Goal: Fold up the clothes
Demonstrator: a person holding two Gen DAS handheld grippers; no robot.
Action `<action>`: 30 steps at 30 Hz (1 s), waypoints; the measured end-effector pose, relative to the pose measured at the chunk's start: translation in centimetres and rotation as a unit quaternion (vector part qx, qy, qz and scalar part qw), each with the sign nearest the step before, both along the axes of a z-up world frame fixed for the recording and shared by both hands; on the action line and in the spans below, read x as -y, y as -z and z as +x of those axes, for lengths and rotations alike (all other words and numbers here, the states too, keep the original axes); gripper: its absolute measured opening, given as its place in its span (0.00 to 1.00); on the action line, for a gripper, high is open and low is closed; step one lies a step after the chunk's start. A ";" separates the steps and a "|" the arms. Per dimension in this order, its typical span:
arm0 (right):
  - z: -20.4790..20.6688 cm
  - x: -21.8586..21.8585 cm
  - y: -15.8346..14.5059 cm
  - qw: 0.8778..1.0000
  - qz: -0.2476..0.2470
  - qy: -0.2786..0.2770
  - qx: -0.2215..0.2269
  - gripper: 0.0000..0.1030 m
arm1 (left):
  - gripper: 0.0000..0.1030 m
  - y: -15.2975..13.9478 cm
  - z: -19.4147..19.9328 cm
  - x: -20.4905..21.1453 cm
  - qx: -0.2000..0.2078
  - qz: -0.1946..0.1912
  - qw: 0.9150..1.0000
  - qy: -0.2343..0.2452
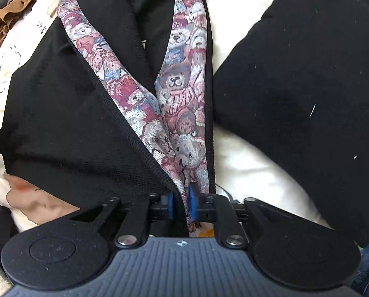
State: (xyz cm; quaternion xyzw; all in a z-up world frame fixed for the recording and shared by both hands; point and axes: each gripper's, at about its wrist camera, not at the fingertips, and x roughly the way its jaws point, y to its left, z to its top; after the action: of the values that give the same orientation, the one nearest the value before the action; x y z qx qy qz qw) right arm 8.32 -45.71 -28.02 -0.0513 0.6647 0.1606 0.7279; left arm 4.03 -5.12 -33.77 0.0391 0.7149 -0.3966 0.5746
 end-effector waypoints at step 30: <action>2.4 -5.2 -6.8 0.994 0.020 -0.028 0.104 0.47 | 0.43 -13.0 16.9 -9.6 0.163 -0.025 0.944 -0.286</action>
State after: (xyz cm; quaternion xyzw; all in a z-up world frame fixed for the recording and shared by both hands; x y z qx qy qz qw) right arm 10.73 -40.51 -21.18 -0.0721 0.5803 0.1883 0.7890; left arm 20.93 4.48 -20.79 -0.1171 0.5824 -0.2218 0.7732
